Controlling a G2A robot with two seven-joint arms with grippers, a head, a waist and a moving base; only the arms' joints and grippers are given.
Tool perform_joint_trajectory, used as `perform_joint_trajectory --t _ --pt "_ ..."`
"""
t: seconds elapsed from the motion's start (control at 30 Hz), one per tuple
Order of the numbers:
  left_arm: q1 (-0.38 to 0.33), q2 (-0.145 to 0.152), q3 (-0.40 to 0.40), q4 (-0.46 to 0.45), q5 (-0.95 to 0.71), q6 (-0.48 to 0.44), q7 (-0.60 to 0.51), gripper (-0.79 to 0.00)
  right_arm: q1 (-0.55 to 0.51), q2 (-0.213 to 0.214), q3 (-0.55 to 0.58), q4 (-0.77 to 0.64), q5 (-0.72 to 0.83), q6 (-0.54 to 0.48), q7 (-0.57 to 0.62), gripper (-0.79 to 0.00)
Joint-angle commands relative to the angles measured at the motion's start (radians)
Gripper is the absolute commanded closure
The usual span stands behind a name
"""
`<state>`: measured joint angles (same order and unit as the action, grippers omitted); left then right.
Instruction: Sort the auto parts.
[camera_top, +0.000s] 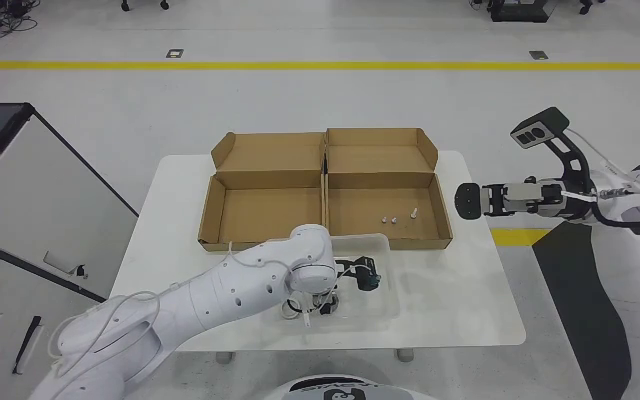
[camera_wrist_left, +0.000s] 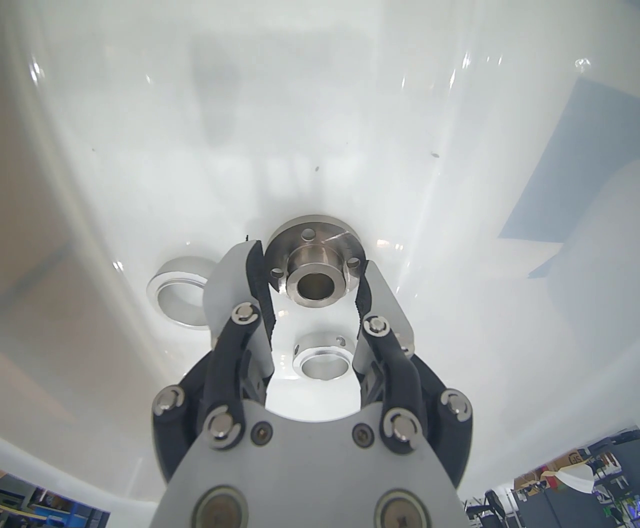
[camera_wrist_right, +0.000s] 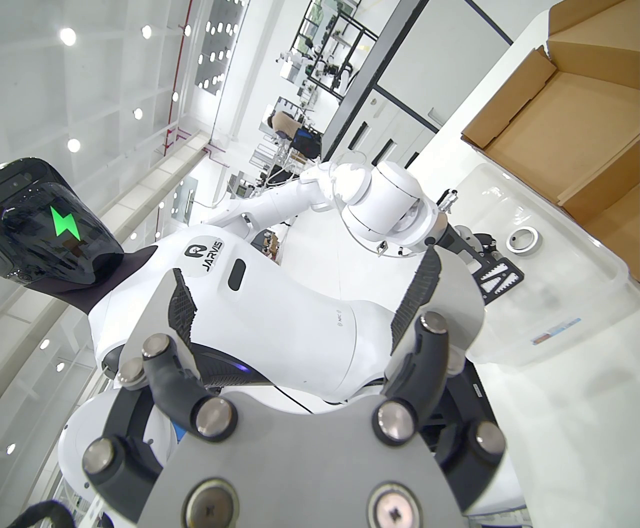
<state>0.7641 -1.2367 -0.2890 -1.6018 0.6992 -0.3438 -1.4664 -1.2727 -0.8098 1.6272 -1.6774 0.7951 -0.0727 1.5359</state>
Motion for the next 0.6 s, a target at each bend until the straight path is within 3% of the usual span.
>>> perform_joint_trajectory --t 0.0,0.57 --pt "0.0 0.0 -0.002 0.0 0.002 0.001 0.0 -0.379 0.0 0.0 0.0 0.0 0.0 0.0 0.0 -0.785" --pt "0.005 0.001 -0.009 -0.019 0.014 0.006 -0.016 -0.379 0.0 0.0 0.0 0.0 0.0 0.0 0.0 -0.785"
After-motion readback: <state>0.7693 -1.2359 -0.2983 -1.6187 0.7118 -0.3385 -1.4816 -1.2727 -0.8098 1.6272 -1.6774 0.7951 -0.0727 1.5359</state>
